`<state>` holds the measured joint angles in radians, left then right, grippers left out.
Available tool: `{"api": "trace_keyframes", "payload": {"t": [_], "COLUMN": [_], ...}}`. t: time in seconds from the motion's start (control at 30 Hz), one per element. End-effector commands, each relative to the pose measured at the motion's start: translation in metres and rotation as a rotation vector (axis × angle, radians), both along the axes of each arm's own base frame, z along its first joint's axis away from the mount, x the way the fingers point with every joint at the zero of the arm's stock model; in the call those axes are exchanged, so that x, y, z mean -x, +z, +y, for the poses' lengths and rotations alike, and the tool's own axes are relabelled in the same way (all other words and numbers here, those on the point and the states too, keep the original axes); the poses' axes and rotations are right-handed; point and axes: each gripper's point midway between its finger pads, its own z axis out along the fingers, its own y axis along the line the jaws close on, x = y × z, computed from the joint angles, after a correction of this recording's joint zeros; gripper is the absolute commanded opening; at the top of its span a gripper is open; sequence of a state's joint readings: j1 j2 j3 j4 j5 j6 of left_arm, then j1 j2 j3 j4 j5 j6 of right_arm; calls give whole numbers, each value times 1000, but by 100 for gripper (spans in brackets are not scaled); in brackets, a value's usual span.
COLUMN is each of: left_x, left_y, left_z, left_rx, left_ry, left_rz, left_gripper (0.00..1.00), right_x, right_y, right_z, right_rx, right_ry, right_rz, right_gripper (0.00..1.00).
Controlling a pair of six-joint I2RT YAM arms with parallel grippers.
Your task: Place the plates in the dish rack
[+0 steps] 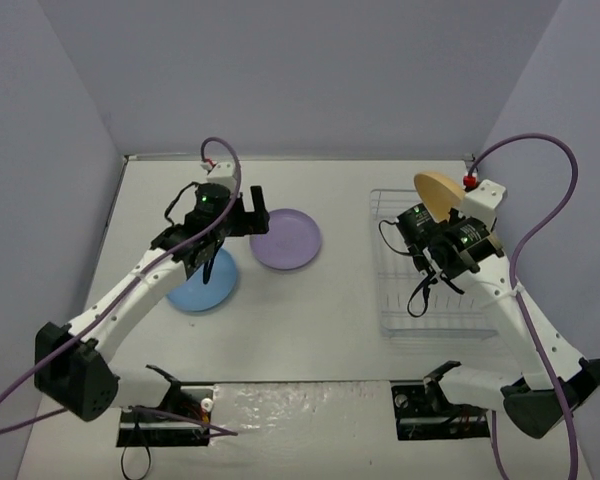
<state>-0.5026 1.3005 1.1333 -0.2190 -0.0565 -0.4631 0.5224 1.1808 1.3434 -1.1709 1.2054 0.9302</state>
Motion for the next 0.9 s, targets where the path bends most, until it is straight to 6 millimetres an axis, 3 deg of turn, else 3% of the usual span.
{"api": "trace_keyframes", "payload": {"t": [0.0, 0.17, 0.3, 0.53, 0.73, 0.87], "left_x": [-19, -34, -38, -50, -45, -44], "left_y": [40, 38, 18, 10, 3, 0], "left_z": [-51, -118, -167, -211, -262, -286], "left_rx": [59, 83, 101, 116, 170, 166], "left_ry": [-99, -226, -321, -340, -374, -353], "left_rz": [-110, -99, -47, -34, -33, -45], "left_gripper": [97, 97, 97, 97, 97, 97], "right_x": [-3, 1, 6, 14, 14, 12], "right_y": [6, 2, -1, -6, -10, -12], "right_z": [-3, -8, -13, -18, -19, -18], "right_rx": [12, 5, 8, 1, 5, 4], "right_ry": [-33, -50, -61, -72, -72, -72], "right_rz": [-55, -71, -73, -74, -63, -59], "right_gripper": [0, 0, 0, 0, 0, 0]}}
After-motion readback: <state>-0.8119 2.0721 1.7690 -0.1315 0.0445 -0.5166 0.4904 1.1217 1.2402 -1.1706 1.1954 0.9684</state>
